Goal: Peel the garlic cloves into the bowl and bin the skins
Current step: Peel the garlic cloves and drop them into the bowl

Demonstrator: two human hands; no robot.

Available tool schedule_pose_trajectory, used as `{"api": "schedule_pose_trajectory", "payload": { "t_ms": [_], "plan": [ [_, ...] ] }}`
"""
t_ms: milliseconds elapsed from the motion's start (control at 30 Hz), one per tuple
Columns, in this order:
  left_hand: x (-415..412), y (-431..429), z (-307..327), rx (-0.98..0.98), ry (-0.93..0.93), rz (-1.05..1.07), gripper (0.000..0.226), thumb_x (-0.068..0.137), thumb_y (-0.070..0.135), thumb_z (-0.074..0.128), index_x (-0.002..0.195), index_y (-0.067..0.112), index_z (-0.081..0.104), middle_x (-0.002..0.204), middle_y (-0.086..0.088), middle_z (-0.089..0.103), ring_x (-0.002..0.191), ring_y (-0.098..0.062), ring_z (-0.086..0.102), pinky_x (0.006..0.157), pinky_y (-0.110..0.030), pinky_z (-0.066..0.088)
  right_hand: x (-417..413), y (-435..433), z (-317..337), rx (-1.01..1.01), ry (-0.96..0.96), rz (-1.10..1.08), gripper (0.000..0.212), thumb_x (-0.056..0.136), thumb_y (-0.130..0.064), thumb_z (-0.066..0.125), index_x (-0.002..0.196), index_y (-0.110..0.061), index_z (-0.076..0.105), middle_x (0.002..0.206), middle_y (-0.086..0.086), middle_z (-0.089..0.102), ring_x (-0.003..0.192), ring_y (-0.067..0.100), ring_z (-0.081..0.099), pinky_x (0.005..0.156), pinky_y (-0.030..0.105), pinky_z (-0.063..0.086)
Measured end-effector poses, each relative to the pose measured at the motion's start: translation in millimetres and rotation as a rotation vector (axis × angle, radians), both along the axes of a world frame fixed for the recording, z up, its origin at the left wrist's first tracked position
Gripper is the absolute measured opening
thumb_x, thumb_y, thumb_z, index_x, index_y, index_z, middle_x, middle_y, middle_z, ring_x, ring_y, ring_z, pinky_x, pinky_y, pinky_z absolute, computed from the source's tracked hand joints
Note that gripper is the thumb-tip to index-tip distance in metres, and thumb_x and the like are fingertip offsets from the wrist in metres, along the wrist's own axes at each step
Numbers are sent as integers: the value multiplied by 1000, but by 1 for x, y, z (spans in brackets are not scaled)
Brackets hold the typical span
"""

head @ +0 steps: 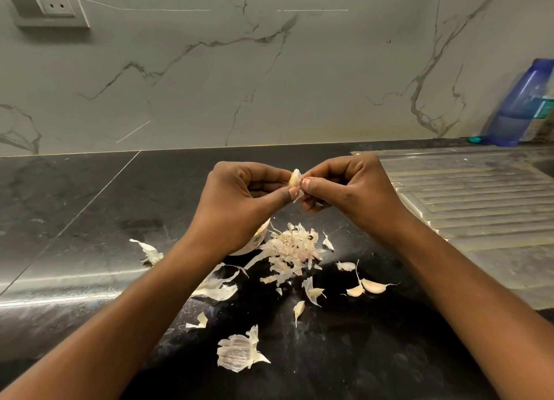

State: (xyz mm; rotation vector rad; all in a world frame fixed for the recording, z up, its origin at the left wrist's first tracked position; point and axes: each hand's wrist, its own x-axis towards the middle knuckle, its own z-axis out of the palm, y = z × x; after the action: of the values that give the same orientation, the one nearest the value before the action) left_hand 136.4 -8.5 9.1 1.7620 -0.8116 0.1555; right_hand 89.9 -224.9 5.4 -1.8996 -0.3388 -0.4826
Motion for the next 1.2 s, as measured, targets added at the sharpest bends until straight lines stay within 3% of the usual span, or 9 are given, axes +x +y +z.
{"api": "schedule_pose_trajectory", "payload": {
  "t_ms": [200, 433, 600, 733, 933, 1100, 1200],
  "plan": [
    [1, 0, -1, -14, 145, -79, 20, 90, 15, 76, 110, 16, 78, 93, -1, 82, 86, -20, 80, 79, -31, 66, 1, -1, 0, -15, 2, -8, 10, 96, -7, 75, 102, -1, 80, 86, 10, 81, 74, 26, 79, 68, 31, 65],
    [4, 4, 4, -158, 316, -111, 27, 89, 10, 73, 115, 3, 75, 101, -12, 81, 96, -26, 79, 85, -34, 65, 2, -10, 3, 19, 8, -100, 7, 97, -9, 75, 98, -6, 82, 83, 6, 81, 72, 25, 78, 67, 31, 65],
    [7, 4, 0, -144, 221, -41, 22, 88, 8, 79, 110, 6, 78, 96, -8, 81, 90, -23, 80, 82, -32, 66, 3, -13, 0, -125, 62, -66, 21, 92, -8, 81, 113, -10, 80, 86, 6, 81, 75, 25, 79, 72, 35, 67],
    [10, 4, -4, 13, -57, 80, 22, 89, 19, 82, 110, 15, 80, 96, 7, 81, 89, -8, 78, 82, -24, 63, 2, -12, -1, -273, 102, -27, 15, 94, -11, 79, 109, -13, 82, 92, -1, 82, 85, 17, 79, 75, 33, 67],
    [4, 2, -5, 97, -139, 69, 22, 90, 25, 81, 112, 23, 81, 101, 14, 79, 92, 3, 75, 83, -16, 60, 0, -9, 3, -223, 120, -7, 23, 101, -26, 72, 99, -6, 83, 86, 3, 81, 76, 21, 79, 71, 39, 67],
    [3, 1, -5, 149, -182, 62, 23, 93, 22, 80, 115, 23, 80, 104, 12, 79, 93, 2, 75, 84, -19, 61, 1, -11, 3, -153, 117, -5, 13, 90, -15, 84, 98, -5, 82, 84, 6, 81, 76, 25, 79, 70, 36, 67],
    [3, 1, -5, 162, -211, 58, 22, 93, 21, 79, 116, 23, 80, 104, 13, 79, 94, 2, 74, 85, -20, 61, 1, -12, 4, -102, 119, 11, 12, 93, -12, 81, 101, -4, 82, 87, 8, 81, 78, 27, 79, 71, 37, 67]
  ]
}}
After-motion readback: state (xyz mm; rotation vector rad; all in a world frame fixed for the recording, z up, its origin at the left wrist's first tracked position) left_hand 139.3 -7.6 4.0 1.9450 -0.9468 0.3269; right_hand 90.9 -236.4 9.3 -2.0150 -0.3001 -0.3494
